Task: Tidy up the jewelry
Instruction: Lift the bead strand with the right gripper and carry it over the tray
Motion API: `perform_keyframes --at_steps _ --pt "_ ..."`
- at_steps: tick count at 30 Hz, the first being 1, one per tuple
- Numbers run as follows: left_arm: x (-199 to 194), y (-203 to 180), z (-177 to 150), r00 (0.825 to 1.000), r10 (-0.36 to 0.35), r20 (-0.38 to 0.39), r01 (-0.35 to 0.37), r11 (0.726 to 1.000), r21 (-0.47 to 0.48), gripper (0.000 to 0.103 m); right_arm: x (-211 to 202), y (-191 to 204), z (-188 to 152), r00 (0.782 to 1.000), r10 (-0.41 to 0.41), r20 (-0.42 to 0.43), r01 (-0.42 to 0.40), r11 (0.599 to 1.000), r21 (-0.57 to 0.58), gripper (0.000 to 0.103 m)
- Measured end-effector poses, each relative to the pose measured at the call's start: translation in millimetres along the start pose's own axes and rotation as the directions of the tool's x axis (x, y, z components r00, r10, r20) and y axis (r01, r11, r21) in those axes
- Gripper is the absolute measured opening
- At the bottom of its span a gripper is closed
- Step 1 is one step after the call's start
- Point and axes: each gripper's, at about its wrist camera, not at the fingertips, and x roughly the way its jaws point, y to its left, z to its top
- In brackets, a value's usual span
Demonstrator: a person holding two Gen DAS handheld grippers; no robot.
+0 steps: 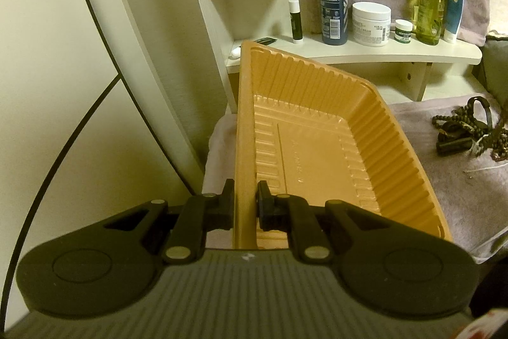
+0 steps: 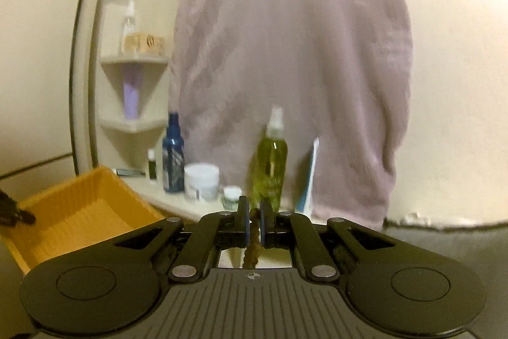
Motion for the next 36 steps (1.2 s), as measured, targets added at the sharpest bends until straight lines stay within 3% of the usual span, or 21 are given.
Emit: perform_keyframes --at_steps 10,21,28,36 --pt "0 2 -1 1.0 -0.007 0.001 0.007 1.0 -0.007 0.012 0 22 49 0.99 0.099 0.103 -0.096 0.995 -0.033 0.006" --pt "2 4 -2 1.0 -0.017 -0.001 0.017 1.0 -0.007 0.012 31 74 72 0.944 0.297 0.144 -0.304 0.952 0.031 0.006" --pt "3 5 -3 1.0 -0.018 -0.001 0.018 1.0 -0.011 0.012 72 115 25 0.923 0.385 -0.008 -0.382 0.919 0.093 0.006" --pt "5 6 -4 1.0 -0.022 -0.003 0.022 1.0 -0.01 0.012 107 138 -32 0.876 0.437 -0.206 -0.411 0.898 0.156 0.006"
